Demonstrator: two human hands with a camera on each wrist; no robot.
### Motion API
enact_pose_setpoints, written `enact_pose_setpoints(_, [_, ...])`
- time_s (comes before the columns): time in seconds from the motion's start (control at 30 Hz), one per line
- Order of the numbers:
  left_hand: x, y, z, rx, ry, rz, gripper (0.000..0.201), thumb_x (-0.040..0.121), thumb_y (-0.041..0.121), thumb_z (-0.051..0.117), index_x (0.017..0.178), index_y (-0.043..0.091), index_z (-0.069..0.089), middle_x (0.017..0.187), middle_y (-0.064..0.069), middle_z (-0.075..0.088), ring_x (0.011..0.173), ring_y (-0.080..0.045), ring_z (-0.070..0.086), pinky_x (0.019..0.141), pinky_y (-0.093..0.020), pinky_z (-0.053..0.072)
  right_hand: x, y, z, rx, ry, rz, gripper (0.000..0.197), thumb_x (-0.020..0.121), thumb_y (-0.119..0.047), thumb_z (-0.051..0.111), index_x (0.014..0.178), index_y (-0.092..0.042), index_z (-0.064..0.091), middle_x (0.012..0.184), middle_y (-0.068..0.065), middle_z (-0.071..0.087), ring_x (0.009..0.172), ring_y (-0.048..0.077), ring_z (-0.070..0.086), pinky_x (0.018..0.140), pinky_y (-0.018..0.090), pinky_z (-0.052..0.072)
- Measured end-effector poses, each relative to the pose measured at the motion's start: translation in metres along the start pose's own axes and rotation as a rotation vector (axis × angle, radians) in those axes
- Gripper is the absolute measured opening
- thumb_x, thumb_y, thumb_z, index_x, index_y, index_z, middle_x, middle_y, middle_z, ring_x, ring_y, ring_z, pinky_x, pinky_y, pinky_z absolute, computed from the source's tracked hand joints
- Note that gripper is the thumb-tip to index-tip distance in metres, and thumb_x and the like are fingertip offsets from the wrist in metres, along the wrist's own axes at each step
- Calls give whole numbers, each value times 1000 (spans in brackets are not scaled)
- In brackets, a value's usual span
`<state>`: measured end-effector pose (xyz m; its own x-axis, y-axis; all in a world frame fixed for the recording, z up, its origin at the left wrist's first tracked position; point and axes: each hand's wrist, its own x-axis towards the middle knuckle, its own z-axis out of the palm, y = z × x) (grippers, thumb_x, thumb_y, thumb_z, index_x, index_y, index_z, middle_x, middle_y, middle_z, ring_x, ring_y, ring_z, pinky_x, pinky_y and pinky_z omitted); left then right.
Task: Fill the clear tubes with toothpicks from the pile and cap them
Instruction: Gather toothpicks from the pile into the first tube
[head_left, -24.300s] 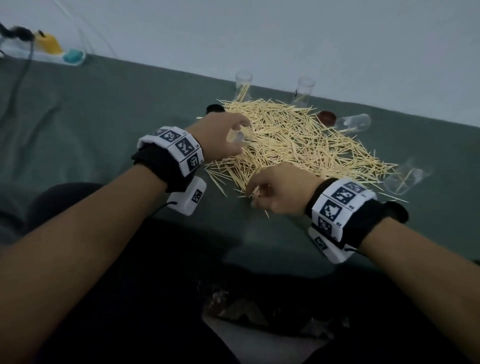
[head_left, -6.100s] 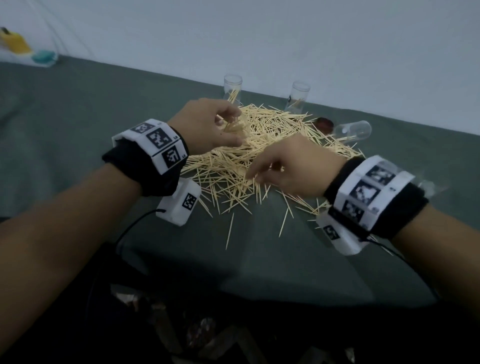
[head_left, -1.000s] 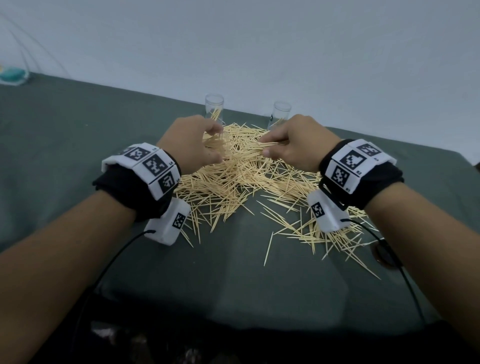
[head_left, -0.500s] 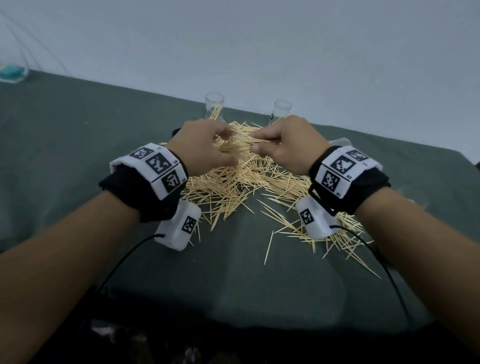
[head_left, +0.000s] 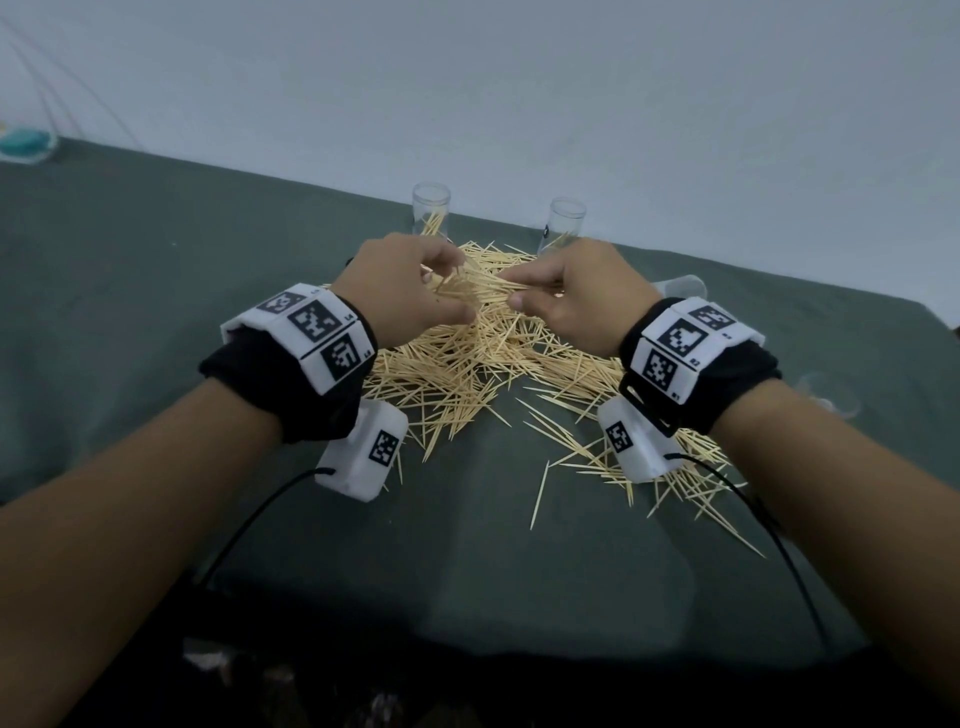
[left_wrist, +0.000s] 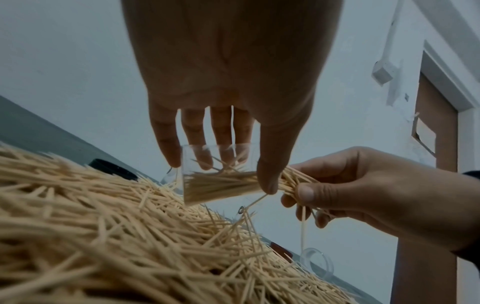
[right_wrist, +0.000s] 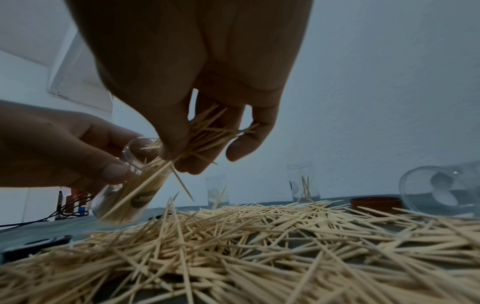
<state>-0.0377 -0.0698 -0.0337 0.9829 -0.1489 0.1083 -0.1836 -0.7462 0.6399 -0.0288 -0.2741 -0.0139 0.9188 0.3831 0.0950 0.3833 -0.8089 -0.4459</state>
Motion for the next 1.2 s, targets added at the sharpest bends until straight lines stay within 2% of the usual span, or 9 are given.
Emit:
enact_pose_setpoints(0.23, [-2,2,1,20,-10,28,60,75,41,80,129,27,58,118,11,62,104,-6,55,86,-23,39,1,1,-1,-61,-23,-18,33,93,-28,64,126,-26,64,124,-6,66,105,3,60,90,16,39])
enact_pose_setpoints(0.33, [-5,8,2,38,-34,81,59,76,40,80,129,28,58,112,14,60,104,-5,53,86,-21,37,1,0,2,-37,-9,-18,31,93,-26,63,124,-27,65,112,-4,71,92,10,67,81,17,44])
enact_pose_setpoints(0.47, [-7,12,6,44,-43,112,46,77,34,79,119,25,64,99,14,62,93,-7,59,66,-10,35,2,0,6,-39,8,-56,29,92,-20,63,116,-36,69,89,-5,73,72,14,67,70,27,54])
enact_pose_setpoints(0.57, [-7,11,8,19,-55,109,49,77,37,79,121,24,64,99,14,63,96,-8,60,71,-14,38,2,0,7,-58,28,-61,29,93,-20,62,117,-34,69,90,-3,72,79,18,67,78,31,54])
enact_pose_setpoints(0.73, [-6,11,5,-46,-64,98,45,78,36,78,119,24,65,101,13,65,100,-9,61,69,-8,37,0,1,8,-84,84,-97,27,92,-20,63,117,-30,69,101,-3,62,91,16,58,78,16,36])
enact_pose_setpoints(0.83, [-7,11,5,-52,-67,95,44,78,37,78,118,25,65,100,13,65,102,-10,60,70,-9,37,2,3,10,-57,92,-104,27,92,-20,64,115,-31,70,115,-6,61,101,11,57,87,19,40])
enact_pose_setpoints(0.93, [-7,12,7,-44,-82,97,48,78,40,78,121,25,64,103,13,65,102,-9,60,68,-6,35,1,3,10,-50,64,-103,27,93,-23,63,117,-34,69,110,-7,70,92,17,66,86,30,52])
enact_pose_setpoints(1.07, [-7,12,6,-35,-83,97,51,77,43,77,122,24,63,107,11,66,102,-10,61,70,-10,37,1,4,11,-72,70,-119,27,94,-24,62,119,-33,68,106,-4,69,94,15,63,85,25,46])
enact_pose_setpoints(1.2, [-6,11,6,-48,-86,85,48,77,40,79,119,25,64,105,11,67,102,-11,62,71,-11,39,0,2,11,-30,60,-124,27,94,-21,61,118,-30,69,95,-3,66,84,15,63,81,30,51])
